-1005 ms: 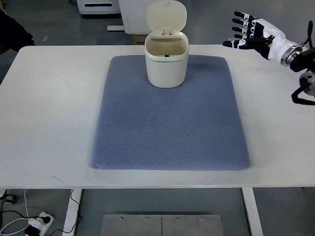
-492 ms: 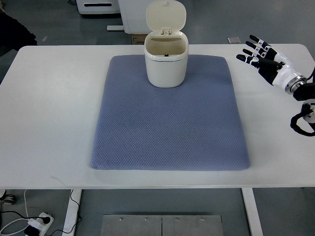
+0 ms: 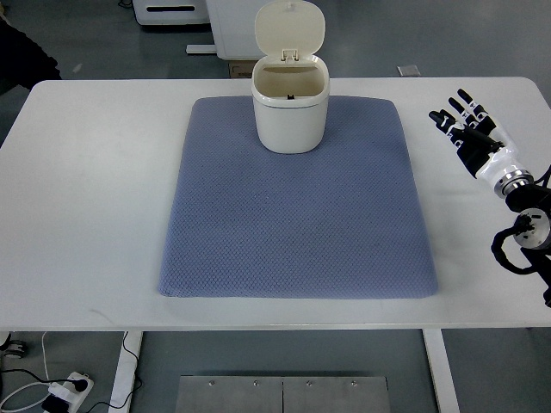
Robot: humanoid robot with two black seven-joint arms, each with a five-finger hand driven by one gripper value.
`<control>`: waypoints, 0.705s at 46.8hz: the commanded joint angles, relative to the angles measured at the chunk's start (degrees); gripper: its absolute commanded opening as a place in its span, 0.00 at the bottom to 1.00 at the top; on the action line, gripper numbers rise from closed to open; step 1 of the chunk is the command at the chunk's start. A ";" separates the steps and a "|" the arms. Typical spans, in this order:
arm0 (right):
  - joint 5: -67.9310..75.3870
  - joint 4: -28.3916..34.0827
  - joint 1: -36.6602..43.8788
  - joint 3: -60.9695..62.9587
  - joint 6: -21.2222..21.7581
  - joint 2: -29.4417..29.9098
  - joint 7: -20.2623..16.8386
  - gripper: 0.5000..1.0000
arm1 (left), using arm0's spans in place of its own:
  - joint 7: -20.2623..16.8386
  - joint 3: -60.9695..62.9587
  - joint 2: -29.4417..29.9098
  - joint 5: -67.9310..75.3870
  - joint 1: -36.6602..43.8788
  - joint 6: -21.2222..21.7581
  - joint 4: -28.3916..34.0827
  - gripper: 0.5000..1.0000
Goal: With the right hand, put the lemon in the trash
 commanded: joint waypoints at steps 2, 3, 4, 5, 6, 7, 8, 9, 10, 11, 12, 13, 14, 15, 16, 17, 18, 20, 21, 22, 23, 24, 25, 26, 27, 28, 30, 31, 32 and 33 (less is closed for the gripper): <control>-0.01 1.44 -1.97 1.49 -0.12 0.00 0.05 0.96 | -0.01 0.00 0.00 0.00 0.00 0.00 0.00 1.00; -0.01 1.70 -2.59 1.75 -0.12 0.00 0.05 0.96 | -0.01 0.00 0.00 0.00 0.00 0.00 0.00 1.00; -0.01 2.05 -2.94 1.84 -0.12 0.00 0.05 0.96 | -0.01 0.00 0.00 0.00 -0.09 0.00 0.00 1.00; -0.01 2.23 -3.29 1.93 -0.12 -0.09 0.05 0.96 | -0.01 0.00 0.00 0.00 0.00 0.00 0.00 1.00; -0.01 2.58 -3.56 1.93 -0.03 -0.18 0.14 0.97 | -0.01 0.00 0.00 0.00 0.00 0.00 0.00 1.00; -0.01 2.76 -3.74 2.02 -0.03 -0.18 0.14 0.97 | -0.01 0.00 0.00 0.00 0.00 0.00 0.00 1.00; -0.01 2.93 -3.74 2.02 -0.03 -0.27 0.14 0.98 | -0.01 0.00 0.00 0.00 0.00 0.00 0.00 1.00; -0.01 2.85 -3.74 2.02 0.06 -0.36 0.14 0.99 | -0.01 0.00 0.00 0.00 0.00 0.00 0.00 1.00; -0.01 2.85 -3.74 2.02 0.06 -0.36 0.06 0.99 | -0.01 0.00 0.00 0.00 0.00 0.00 0.00 1.00; -0.01 2.85 -3.74 2.02 0.06 -0.36 0.05 0.99 | -0.01 0.00 0.00 0.00 0.00 0.00 0.00 1.00; -0.01 2.85 -3.74 1.93 0.06 -0.44 0.14 0.99 | -0.01 0.00 0.00 0.00 0.00 0.00 0.00 1.00; -0.01 2.94 -3.74 1.93 0.06 -0.36 0.14 1.00 | -0.01 0.00 0.00 0.00 0.00 0.00 0.00 1.00; -0.01 2.94 -3.74 1.93 0.06 -0.44 0.14 1.00 | -0.01 0.00 0.00 0.00 0.00 0.00 0.00 1.00; -0.09 2.94 -3.82 1.67 0.15 -0.44 0.14 1.00 | -0.01 0.00 0.00 0.00 0.00 0.00 0.00 1.00; -0.09 2.94 -3.83 1.41 0.23 -0.53 0.14 1.00 | -0.01 0.00 0.00 0.00 0.00 0.00 0.00 1.00; -0.18 2.94 -3.83 1.32 0.50 -0.62 0.14 1.00 | -0.01 0.00 0.00 0.00 0.00 0.00 0.00 1.00; -0.18 2.85 -4.00 1.32 0.67 -0.62 0.06 1.00 | -0.01 0.00 0.00 0.00 0.00 0.00 0.00 1.00; -0.18 2.85 -4.44 1.32 0.76 -0.71 0.05 1.00 | -0.01 0.00 0.00 0.00 0.00 0.00 0.00 1.00; -0.18 2.85 -4.70 1.32 0.94 -0.79 0.05 1.00 | -0.01 0.00 0.00 0.00 0.00 0.00 0.00 1.00; -0.18 2.85 -4.97 1.32 1.11 -0.80 0.05 1.00 | -0.01 0.00 0.00 0.00 0.00 0.00 0.00 1.00; -0.10 2.94 -5.32 1.32 1.20 -0.80 -0.03 1.00 | -0.01 0.00 0.00 0.00 0.00 0.00 0.00 1.00; -0.09 2.94 -5.67 1.32 1.38 -0.80 -0.03 1.00 | -0.01 0.00 0.00 0.00 0.00 0.00 0.00 1.00; -0.09 2.94 -6.02 1.32 1.55 -0.80 -0.03 1.00 | -0.01 0.00 0.00 0.00 0.00 0.00 0.00 1.00; -0.09 2.94 -6.20 1.40 1.82 -0.88 -0.03 1.00 | -0.01 0.00 0.00 0.00 0.00 0.00 0.00 1.00; -0.09 2.94 -6.46 1.49 2.08 -0.97 -0.03 1.00 | -0.01 0.00 0.00 0.00 0.00 0.00 0.00 1.00; -0.09 2.94 -6.64 1.58 2.34 -0.97 -0.12 1.00 | -0.01 0.00 0.00 0.00 0.00 0.00 0.00 1.00; -0.09 2.94 -6.99 1.58 3.13 -1.41 -0.12 1.00 | -0.01 0.00 0.00 0.00 0.00 0.00 0.00 1.00; -0.09 2.94 -7.16 1.58 3.57 -1.76 -0.12 1.00 | -0.01 0.00 0.00 0.00 0.00 0.00 0.00 1.00; -0.09 3.02 -7.43 1.67 4.01 -2.02 -0.12 1.00 | -0.01 0.00 0.00 0.00 0.00 0.00 0.00 1.00; -0.09 3.11 -7.69 1.67 4.36 -2.20 -0.03 1.00 | -0.01 0.00 0.00 0.00 0.00 0.00 0.00 1.00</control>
